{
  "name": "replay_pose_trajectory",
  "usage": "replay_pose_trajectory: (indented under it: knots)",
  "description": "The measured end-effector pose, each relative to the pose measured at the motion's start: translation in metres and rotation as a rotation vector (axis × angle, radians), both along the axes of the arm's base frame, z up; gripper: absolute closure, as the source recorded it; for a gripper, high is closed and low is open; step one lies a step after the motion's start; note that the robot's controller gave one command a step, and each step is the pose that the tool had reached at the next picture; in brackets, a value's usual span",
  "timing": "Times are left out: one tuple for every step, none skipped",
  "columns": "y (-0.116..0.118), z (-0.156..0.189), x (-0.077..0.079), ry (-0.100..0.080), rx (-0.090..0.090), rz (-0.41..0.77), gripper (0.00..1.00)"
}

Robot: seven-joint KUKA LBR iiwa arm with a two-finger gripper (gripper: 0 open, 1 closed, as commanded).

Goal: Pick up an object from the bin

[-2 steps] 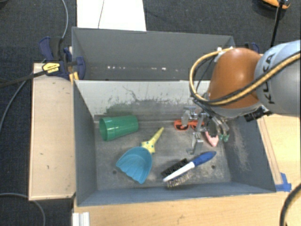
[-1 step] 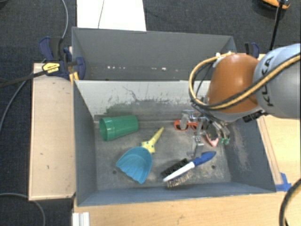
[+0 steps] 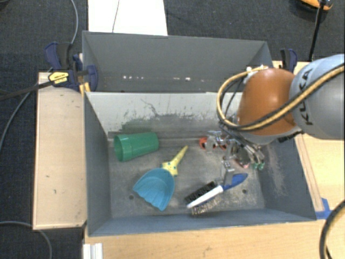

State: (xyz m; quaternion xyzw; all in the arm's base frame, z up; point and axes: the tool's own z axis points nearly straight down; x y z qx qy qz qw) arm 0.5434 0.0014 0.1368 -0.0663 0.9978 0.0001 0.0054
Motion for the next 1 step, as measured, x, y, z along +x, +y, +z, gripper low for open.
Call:
replay_pose_trajectory:
  knots:
    - [-0.0033,-0.0342,-0.0175,0.01,-0.002,0.101,0.0]
